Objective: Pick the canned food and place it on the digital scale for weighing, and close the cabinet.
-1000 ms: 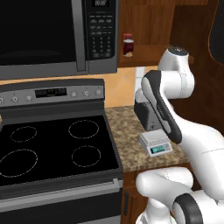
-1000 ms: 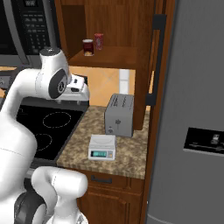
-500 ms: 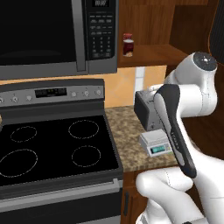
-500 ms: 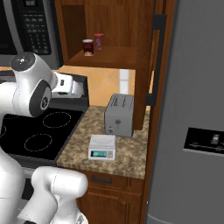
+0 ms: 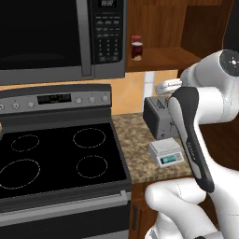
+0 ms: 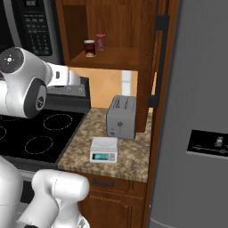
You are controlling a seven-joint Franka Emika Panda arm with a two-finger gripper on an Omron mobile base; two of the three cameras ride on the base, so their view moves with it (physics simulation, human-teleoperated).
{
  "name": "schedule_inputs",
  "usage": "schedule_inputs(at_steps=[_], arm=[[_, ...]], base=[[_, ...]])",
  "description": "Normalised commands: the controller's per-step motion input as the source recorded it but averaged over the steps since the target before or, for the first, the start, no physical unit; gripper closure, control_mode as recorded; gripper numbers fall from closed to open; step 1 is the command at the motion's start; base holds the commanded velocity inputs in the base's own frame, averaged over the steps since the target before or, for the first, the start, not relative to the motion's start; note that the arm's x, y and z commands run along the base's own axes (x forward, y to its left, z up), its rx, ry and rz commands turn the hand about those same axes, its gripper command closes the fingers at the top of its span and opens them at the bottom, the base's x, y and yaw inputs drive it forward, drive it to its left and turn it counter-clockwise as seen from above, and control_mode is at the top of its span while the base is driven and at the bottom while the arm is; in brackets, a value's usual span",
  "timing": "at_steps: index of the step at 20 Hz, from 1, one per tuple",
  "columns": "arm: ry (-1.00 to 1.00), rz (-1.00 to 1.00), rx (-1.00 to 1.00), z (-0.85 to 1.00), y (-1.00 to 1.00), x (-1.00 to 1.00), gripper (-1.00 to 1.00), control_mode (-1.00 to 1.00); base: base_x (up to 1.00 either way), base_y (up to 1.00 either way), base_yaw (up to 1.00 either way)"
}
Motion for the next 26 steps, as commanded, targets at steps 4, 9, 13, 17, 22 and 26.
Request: schedule_inputs(at_steps=[4, 9, 13, 17, 22, 26], arm=[[-0.2, 0.02, 0.01, 0.41, 0.0, 0.0, -1.0, -1.0], [-0.2, 0.03, 0.01, 0.31, 0.0, 0.0, -1.0, -1.0], [-0.16, 0.05, 0.03, 0.34, 0.0, 0.03, -1.0, -1.0], [-0.09, 0.04, 0.06, 0.25, 0.0, 0.07, -1.0, -1.0], [0.0, 0.0, 0.0, 0.29, 0.0, 0.2, -1.0, -1.0], [0.0, 0.0, 0.0, 0.23, -0.03, 0.23, -1.0, -1.0]], base=[[0.0, 0.0, 0.0], [0.0, 0.0, 0.0], [0.0, 0.0, 0.0], [0.0, 0.0, 0.0], [0.0, 0.0, 0.0], [0.0, 0.0, 0.0]])
